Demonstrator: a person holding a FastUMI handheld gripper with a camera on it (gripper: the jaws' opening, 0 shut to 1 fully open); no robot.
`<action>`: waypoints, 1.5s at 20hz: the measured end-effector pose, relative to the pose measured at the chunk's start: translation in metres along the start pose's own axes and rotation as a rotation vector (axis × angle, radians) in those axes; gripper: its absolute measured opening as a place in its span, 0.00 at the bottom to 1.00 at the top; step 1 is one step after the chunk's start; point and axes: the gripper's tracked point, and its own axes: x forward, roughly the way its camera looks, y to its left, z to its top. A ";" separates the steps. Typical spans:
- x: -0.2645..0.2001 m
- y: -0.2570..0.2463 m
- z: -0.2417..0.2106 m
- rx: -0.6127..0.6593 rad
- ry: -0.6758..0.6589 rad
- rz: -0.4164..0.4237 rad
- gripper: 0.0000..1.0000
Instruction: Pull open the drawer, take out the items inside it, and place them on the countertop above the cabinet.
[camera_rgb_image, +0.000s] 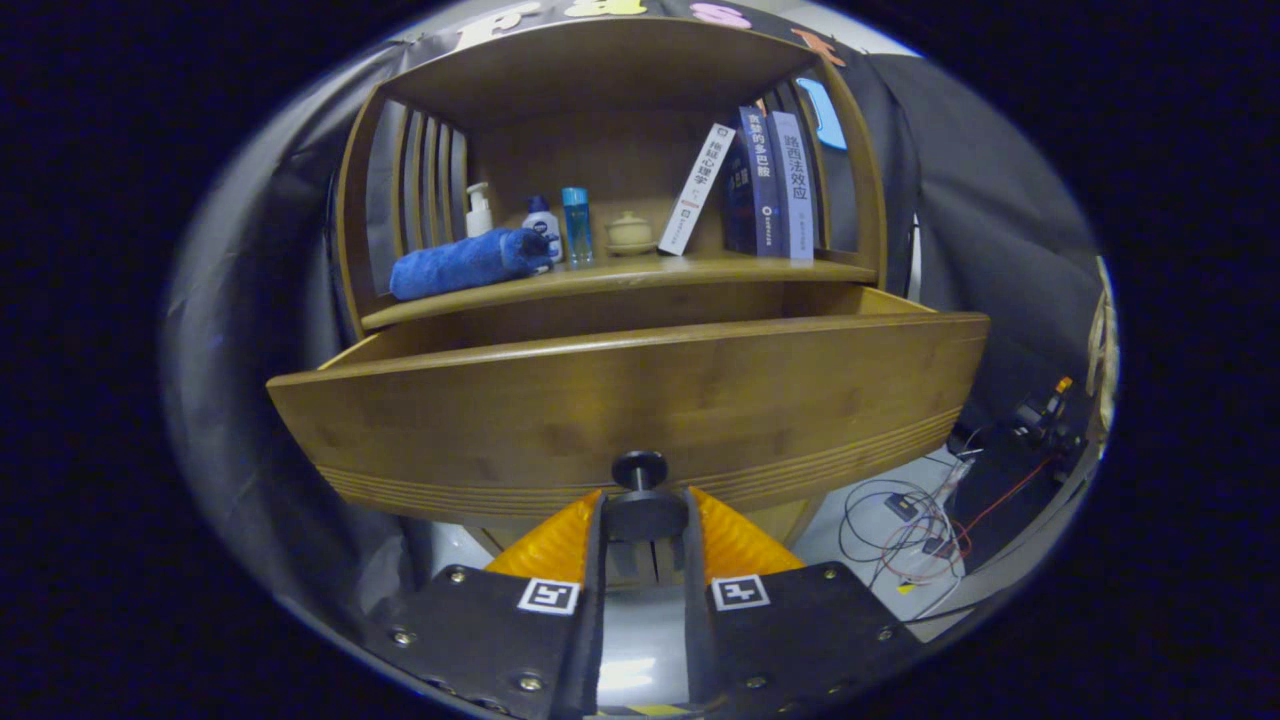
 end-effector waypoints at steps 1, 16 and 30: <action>-0.005 0.000 0.000 0.016 -0.018 -0.005 0.34; -0.019 -0.001 -0.007 0.080 -0.053 0.028 0.34; -0.063 -0.002 -0.004 0.164 -0.144 0.107 0.47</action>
